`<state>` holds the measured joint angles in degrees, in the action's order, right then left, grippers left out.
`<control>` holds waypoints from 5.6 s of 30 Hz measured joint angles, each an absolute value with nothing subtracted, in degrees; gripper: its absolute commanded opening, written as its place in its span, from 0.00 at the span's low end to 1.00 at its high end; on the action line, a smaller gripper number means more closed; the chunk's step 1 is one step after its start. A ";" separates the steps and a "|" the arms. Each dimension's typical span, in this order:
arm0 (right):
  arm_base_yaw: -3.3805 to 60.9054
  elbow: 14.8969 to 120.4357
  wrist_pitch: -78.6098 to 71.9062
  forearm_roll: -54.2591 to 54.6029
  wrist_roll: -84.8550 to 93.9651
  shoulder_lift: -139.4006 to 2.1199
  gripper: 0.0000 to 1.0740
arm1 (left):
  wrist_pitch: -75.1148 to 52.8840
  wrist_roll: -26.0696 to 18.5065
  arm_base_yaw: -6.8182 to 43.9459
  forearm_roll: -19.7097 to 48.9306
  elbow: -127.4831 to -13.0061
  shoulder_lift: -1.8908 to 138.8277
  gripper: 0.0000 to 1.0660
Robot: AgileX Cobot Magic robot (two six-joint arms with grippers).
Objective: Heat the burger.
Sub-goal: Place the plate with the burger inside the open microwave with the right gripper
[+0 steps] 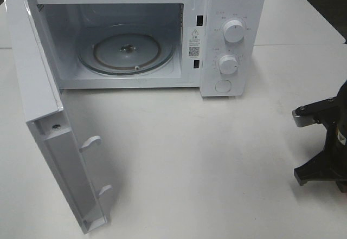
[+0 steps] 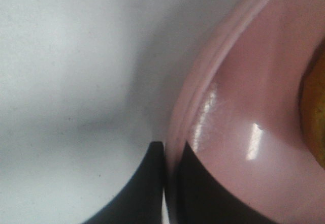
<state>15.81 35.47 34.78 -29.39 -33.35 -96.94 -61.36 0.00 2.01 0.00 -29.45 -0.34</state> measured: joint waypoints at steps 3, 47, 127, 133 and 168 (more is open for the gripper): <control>16.96 35.41 35.87 -30.83 -35.29 -95.97 0.00 | -61.36 0.00 2.01 0.00 -29.45 -0.34 0.92; 49.05 33.00 56.55 -34.09 -40.68 -80.84 0.00 | -61.36 0.00 2.01 0.00 -29.45 -0.34 0.92; 58.10 33.00 27.85 -48.59 8.88 -80.90 0.02 | -61.36 0.00 2.01 0.00 -29.45 -0.34 0.92; 55.12 33.00 24.81 -46.64 18.45 -80.90 0.01 | -61.36 0.00 2.01 0.00 -29.45 -0.34 0.92; 38.16 35.81 14.04 -6.88 77.75 -81.47 0.00 | -61.36 0.00 2.01 0.00 -29.45 -0.34 0.92</control>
